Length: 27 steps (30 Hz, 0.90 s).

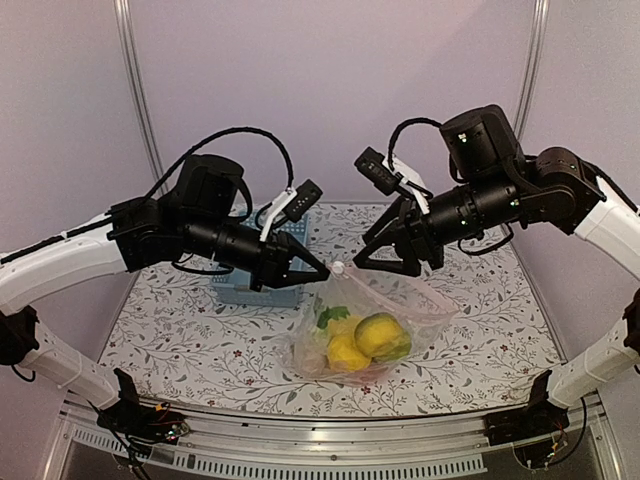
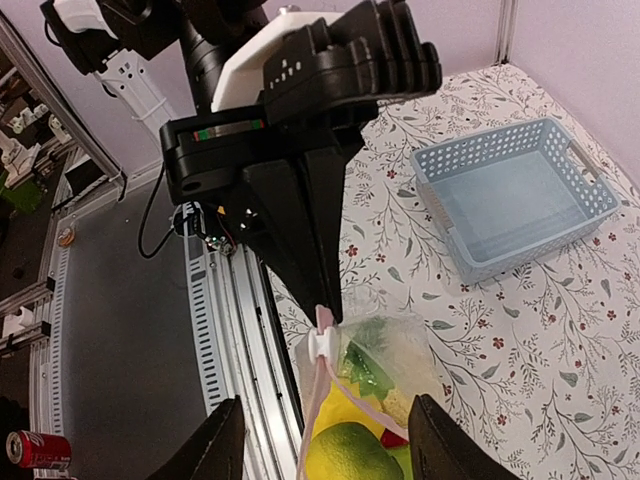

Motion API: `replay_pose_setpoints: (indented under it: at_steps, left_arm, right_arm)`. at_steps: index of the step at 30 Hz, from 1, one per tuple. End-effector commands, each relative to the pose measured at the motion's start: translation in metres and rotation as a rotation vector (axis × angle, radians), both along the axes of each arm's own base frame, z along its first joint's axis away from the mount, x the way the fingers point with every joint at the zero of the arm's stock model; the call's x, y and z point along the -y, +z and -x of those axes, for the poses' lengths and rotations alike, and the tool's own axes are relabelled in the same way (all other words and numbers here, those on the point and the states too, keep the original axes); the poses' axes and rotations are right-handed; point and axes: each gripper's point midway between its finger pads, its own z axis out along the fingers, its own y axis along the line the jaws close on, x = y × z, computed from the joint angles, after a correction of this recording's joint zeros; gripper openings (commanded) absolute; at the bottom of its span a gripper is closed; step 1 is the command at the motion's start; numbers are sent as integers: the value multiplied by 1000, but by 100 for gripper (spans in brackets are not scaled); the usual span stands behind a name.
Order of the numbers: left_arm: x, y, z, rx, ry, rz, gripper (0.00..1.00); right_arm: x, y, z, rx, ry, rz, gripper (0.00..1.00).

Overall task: Place the food in the zip-top bag and seal the zipper
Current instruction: Pass from the right arm to the left, then hold the zipper from the zipper food storage bag.

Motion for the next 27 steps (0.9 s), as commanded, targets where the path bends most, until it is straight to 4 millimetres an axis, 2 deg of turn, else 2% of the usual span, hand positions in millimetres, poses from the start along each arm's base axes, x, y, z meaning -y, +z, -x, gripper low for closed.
replay_pose_setpoints:
  at_steps: [1, 6, 13, 23, 27]
  left_arm:
    - [-7, 20, 2, 2, -16, 55, 0]
    - [-8, 17, 2, -10, -13, 60, 0]
    - [-9, 18, 0, -19, 1, 65, 0]
    - [-9, 17, 0, -29, -1, 69, 0]
    - [-10, 17, 0, -31, -1, 69, 0]
  right_arm:
    - [-22, -2, 1, 53, 59, -5, 54]
    - [-31, -16, -1, 43, 68, 28, 48]
    - [-37, -26, 1, 40, 71, 52, 37]
    - [-44, -32, -1, 42, 62, 54, 30]
    - [-48, -36, -1, 37, 66, 58, 23]
